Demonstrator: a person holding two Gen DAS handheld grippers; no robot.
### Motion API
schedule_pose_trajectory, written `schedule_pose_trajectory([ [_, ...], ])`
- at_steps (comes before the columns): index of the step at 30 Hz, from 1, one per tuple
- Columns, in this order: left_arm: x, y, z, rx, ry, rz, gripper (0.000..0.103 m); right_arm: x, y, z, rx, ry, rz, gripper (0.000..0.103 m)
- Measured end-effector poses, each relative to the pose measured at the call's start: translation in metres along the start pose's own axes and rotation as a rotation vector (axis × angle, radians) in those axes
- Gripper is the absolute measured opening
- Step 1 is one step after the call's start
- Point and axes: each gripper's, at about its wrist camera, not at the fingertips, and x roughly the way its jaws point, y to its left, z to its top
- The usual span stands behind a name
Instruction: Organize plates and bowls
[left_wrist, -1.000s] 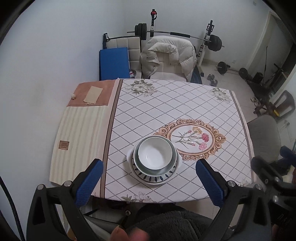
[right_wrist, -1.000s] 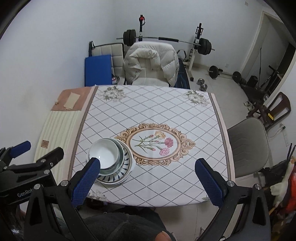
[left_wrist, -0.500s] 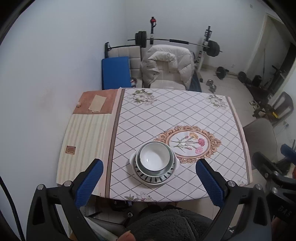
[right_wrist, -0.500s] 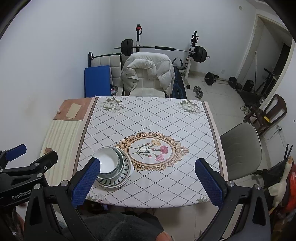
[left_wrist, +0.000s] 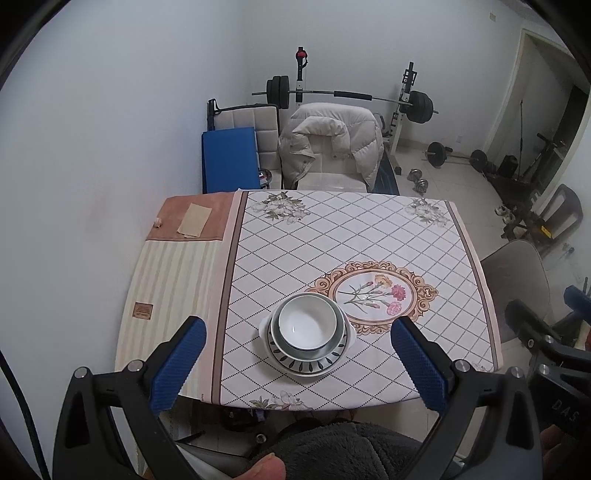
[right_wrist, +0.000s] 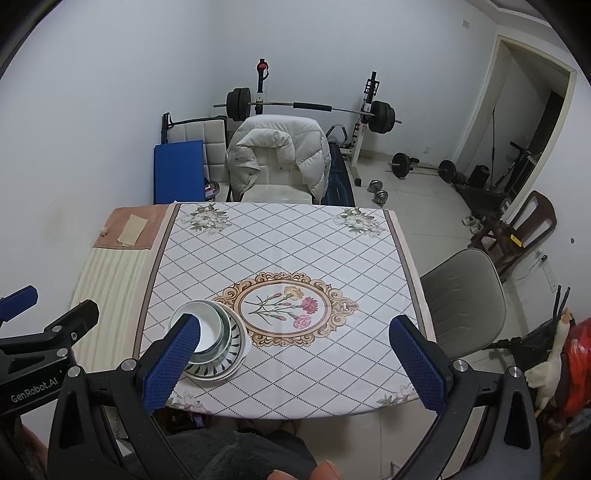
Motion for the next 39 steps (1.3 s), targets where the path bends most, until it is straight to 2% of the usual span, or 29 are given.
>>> schedule_pose_trajectory([
  [26,-0.008,-0.001,-0.003,-0.006,-0.020,0.001,0.103,-0.009,-0.009,0.000,-0.001,-0.032,-0.034,0.103],
  [39,-0.006,-0.002,0.000,-0.017,-0.013,0.027,0.103,-0.007,-0.012,0.005,-0.009,-0.038,-0.040,0.103],
])
